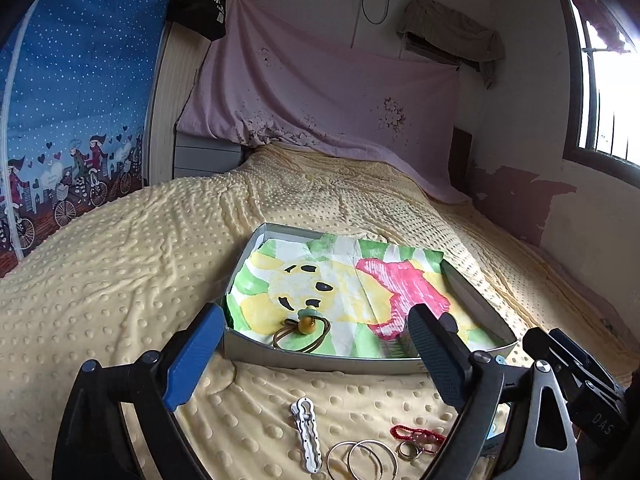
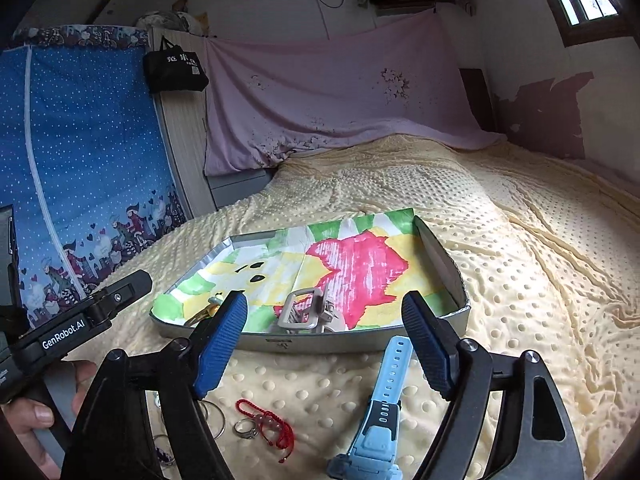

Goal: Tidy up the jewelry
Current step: 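Carry both items into the grey tray and open both tools, then withdraw both tools from the tray back over the bed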

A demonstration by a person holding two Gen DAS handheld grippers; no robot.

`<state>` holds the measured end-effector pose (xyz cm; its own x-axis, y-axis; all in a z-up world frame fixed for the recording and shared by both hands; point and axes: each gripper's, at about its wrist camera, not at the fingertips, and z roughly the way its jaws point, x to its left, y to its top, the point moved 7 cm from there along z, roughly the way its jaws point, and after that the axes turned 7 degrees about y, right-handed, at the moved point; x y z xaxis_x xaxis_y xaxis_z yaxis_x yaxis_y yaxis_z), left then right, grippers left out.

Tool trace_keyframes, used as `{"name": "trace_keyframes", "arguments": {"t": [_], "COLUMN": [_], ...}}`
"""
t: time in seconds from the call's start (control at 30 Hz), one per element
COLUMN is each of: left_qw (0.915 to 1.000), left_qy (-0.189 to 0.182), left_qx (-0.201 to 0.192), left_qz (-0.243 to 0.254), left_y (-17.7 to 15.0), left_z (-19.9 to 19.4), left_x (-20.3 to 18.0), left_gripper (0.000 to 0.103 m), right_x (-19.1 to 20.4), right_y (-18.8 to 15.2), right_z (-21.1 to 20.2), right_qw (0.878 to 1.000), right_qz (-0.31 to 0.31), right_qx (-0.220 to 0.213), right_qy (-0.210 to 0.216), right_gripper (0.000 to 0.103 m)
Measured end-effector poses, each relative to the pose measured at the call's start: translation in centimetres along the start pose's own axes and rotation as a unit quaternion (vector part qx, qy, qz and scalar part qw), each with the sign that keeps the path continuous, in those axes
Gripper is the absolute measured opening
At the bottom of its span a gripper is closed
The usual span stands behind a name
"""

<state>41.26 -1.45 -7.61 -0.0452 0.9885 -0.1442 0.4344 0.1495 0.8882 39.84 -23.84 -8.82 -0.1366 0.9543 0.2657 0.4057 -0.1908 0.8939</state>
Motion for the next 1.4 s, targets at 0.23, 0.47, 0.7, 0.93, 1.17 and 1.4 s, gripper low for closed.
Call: {"name": "trace_keyframes", "arguments": {"t": [0.23, 0.47, 0.7, 0.93, 1.17, 1.4], "left_qw": [0.9993, 0.9982, 0.9977, 0.9968, 0.9963, 0.9966], "left_qy": [-0.009, -0.022, -0.012, 0.004, 0.010, 0.015], "left_qx": [-0.032, -0.050, -0.059, -0.070, -0.069, -0.058], "left_qz": [0.016, 0.025, 0.030, 0.040, 0.051, 0.057], "left_y": [-1.9, -4.0, -6.1, -8.3, -10.4, -11.4], "left_z": [-6.5, -13.3, -19.6, -24.6, -26.4, -25.9], "left_x": [-0.3, -0.6, -0.6, -0.4, -0.3, 0.0], "left_gripper": [0.103, 0.103, 0.103, 0.103, 0.103, 0.103], "right_x": [1.1, 1.7, 2.3, 3.4, 3.2, 2.1], "right_y": [-0.1, -1.7, -3.2, -5.1, -7.1, -8.3], "right_z": [-7.8, -15.5, -22.0, -26.9, -29.3, -28.6], "right_qw": [0.998, 0.997, 0.997, 0.997, 0.997, 0.998], "right_qz": [-0.012, -0.010, -0.019, -0.036, -0.042, -0.032], "right_qx": [-0.049, -0.063, -0.063, -0.053, -0.054, -0.041], "right_qy": [0.034, 0.043, 0.048, 0.046, 0.034, 0.022], "right_gripper": [0.092, 0.098, 0.099, 0.099, 0.099, 0.099]}}
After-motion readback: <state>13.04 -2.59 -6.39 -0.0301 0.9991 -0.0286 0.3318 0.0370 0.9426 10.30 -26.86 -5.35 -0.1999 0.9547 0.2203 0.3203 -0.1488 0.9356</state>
